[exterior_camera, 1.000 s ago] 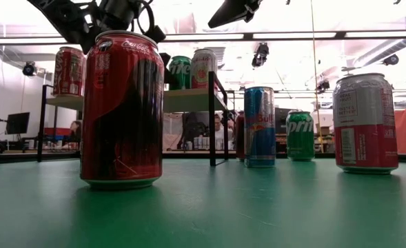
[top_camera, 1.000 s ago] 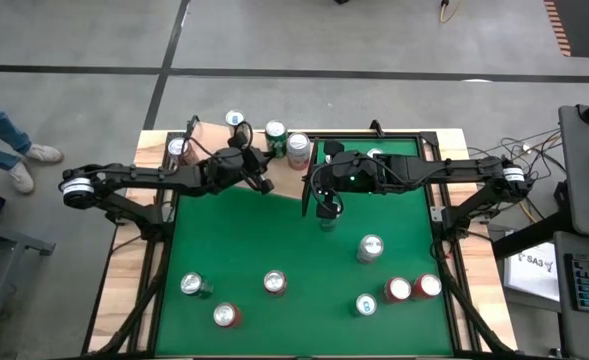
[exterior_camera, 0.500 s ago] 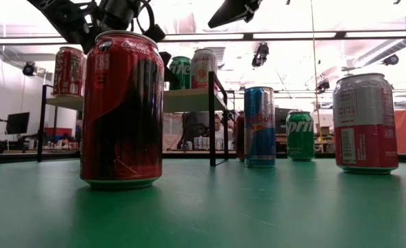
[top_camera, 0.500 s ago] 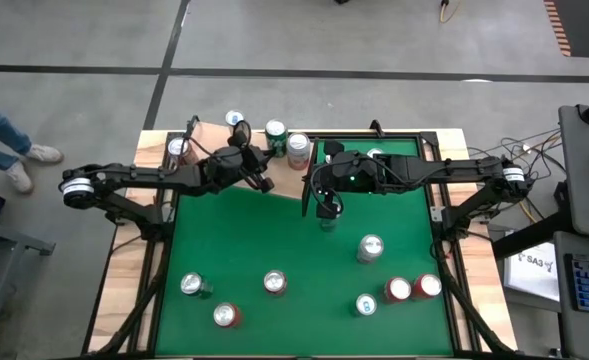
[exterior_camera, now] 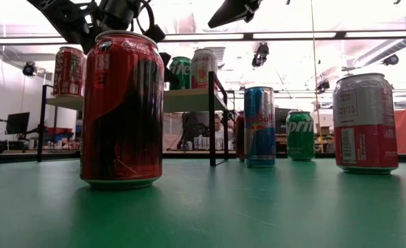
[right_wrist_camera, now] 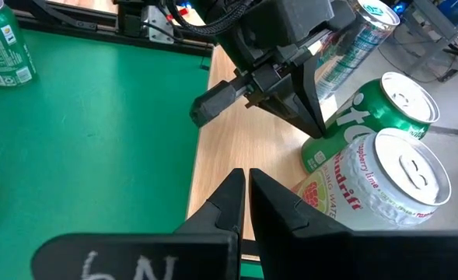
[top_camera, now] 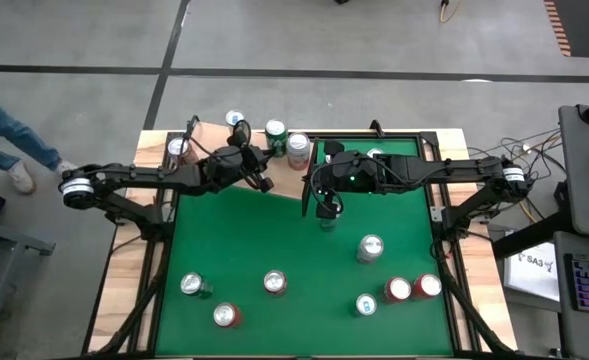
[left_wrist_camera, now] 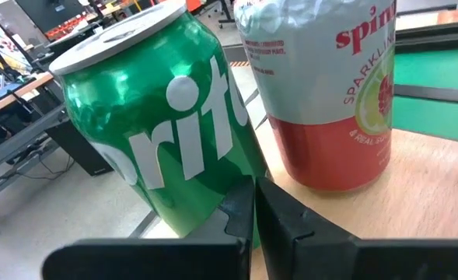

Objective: Place canned beverage on shelf
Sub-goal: Put the green soda can on the shelf

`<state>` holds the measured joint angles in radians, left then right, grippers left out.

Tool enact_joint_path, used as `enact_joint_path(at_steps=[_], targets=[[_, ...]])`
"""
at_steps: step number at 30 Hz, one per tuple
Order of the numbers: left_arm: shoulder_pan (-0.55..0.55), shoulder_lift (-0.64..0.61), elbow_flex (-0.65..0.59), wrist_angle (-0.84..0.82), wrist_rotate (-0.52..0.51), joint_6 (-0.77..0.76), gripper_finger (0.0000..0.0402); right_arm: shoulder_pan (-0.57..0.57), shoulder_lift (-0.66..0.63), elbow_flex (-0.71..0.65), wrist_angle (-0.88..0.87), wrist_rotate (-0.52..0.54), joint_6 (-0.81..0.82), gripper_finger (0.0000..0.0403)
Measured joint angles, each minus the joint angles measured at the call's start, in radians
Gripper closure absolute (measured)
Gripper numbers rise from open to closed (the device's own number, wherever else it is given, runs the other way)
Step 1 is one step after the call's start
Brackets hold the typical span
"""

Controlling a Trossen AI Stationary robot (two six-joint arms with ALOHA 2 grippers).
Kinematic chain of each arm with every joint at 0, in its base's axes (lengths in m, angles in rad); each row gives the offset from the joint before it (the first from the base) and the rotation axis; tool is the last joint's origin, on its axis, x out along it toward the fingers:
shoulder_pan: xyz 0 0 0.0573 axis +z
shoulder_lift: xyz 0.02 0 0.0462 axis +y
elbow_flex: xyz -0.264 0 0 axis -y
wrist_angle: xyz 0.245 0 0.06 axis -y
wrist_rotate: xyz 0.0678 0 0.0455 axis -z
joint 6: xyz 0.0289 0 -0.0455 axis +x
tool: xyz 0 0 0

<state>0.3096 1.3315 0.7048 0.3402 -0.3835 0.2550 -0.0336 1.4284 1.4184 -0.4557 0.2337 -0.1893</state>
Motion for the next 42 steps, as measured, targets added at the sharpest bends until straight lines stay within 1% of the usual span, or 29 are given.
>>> enact_joint_path(at_steps=[5, 7, 8, 11, 13, 20, 29, 37, 42], targets=[[-0.001, -0.059, 0.0, -0.073, 0.001, -0.001, 0.0402, 0.0, 0.0, 0.0, 0.011, 0.0, 0.013, 0.039], [-0.001, -0.091, -0.005, -0.094, 0.022, 0.009, 0.0402, 0.0, 0.0, 0.0, 0.028, 0.0, 0.013, 0.039], [-0.001, -0.109, -0.009, -0.108, 0.049, 0.018, 0.0402, 0.0, 0.0, 0.0, 0.034, 0.0, 0.013, 0.039], [0.007, -0.148, -0.014, -0.146, 0.178, 0.058, 0.0402, -0.002, 0.0, 0.001, 0.058, 0.001, 0.01, 0.039], [0.014, -0.156, -0.016, -0.165, 0.233, 0.084, 0.0402, -0.004, 0.0, 0.002, 0.071, 0.001, 0.009, 0.039], [0.051, -0.119, -0.018, -0.152, 0.236, 0.104, 0.0402, -0.005, 0.0, 0.024, 0.075, 0.002, 0.015, 0.039], [0.073, -0.043, -0.018, -0.049, 0.235, 0.1, 0.0402, -0.005, -0.002, 0.03, 0.072, 0.002, 0.014, 0.039], [0.082, -0.017, -0.018, 0.017, 0.234, 0.084, 0.0402, -0.005, -0.002, 0.03, 0.072, 0.002, 0.008, 0.039], [0.098, 0.0, -0.018, 0.028, 0.234, 0.07, 0.0402, -0.005, -0.002, 0.03, 0.072, 0.002, 0.006, 0.039]])
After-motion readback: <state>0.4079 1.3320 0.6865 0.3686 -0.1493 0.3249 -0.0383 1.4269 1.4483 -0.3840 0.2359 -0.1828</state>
